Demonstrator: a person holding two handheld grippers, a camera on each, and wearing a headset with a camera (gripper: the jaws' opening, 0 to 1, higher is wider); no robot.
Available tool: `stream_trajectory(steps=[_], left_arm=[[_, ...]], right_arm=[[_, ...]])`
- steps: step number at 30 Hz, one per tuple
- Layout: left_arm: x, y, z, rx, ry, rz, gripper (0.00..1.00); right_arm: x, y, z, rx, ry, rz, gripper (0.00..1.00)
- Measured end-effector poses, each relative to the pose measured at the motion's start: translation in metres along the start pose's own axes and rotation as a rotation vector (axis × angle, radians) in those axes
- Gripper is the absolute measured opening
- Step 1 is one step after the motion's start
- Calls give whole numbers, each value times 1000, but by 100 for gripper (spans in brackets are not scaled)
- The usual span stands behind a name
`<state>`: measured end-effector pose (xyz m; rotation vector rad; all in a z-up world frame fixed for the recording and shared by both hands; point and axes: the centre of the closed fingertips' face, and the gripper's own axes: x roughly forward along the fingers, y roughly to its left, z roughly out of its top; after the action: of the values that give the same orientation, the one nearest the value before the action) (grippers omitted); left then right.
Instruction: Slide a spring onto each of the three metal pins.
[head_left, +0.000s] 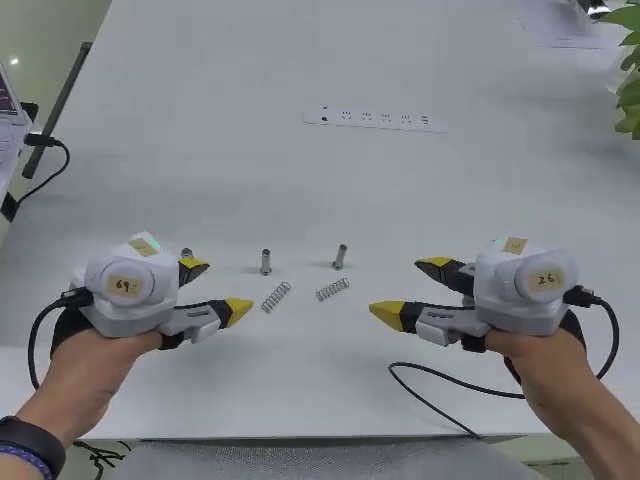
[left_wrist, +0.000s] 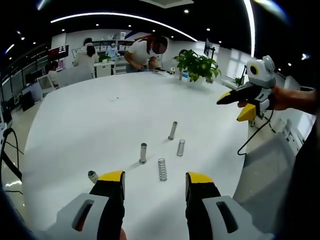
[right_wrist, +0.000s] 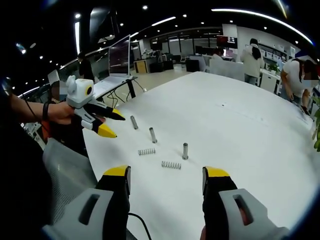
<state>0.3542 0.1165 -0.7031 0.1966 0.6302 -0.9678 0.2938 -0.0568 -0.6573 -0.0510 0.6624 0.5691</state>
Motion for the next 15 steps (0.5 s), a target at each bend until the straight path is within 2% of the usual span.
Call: stream_trajectory(steps=[8,15], left_arm=[[32,-9,-14,19,55,-46,41],[55,-13,-26,23,97,-62,40]], right_arm=[[-2,2,-2,2,7,4,56],[-2,6,-6,5,18,9,56]])
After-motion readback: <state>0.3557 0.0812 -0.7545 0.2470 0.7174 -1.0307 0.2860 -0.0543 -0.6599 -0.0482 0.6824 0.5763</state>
